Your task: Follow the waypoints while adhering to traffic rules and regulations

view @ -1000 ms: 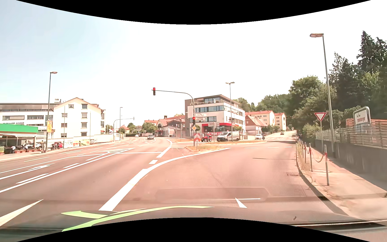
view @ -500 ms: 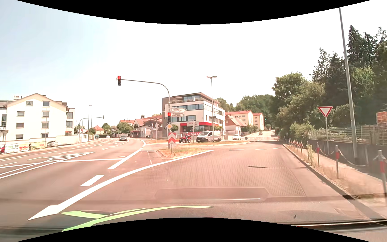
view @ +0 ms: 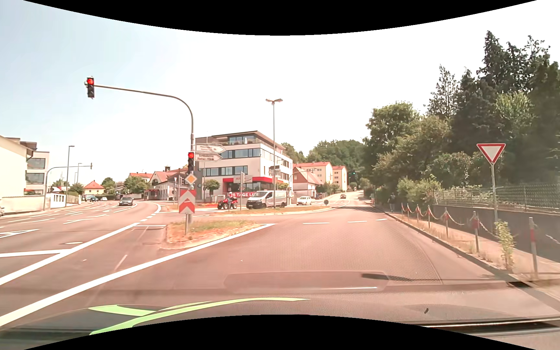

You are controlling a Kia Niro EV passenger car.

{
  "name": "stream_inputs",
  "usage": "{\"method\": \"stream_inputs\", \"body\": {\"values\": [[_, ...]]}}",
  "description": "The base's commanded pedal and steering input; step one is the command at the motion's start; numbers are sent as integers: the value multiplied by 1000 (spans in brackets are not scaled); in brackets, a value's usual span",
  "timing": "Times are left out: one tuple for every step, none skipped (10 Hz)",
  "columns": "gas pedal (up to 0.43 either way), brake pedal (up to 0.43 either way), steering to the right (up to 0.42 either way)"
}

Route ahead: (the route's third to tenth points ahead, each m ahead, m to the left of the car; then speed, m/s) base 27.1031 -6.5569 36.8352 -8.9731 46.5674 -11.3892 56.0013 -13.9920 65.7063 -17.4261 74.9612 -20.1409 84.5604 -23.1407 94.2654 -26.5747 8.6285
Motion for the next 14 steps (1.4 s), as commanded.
{"method": "stream_inputs", "body": {"values": [[130,0,124],[138,0,122],[138,0,121],[138,0,118],[138,0,112],[150,0,105],[150,0,99],[157,0,91],[169,0,85],[169,0,79],[177,0,69],[177,0,60],[177,0,54],[177,0,44]]}}
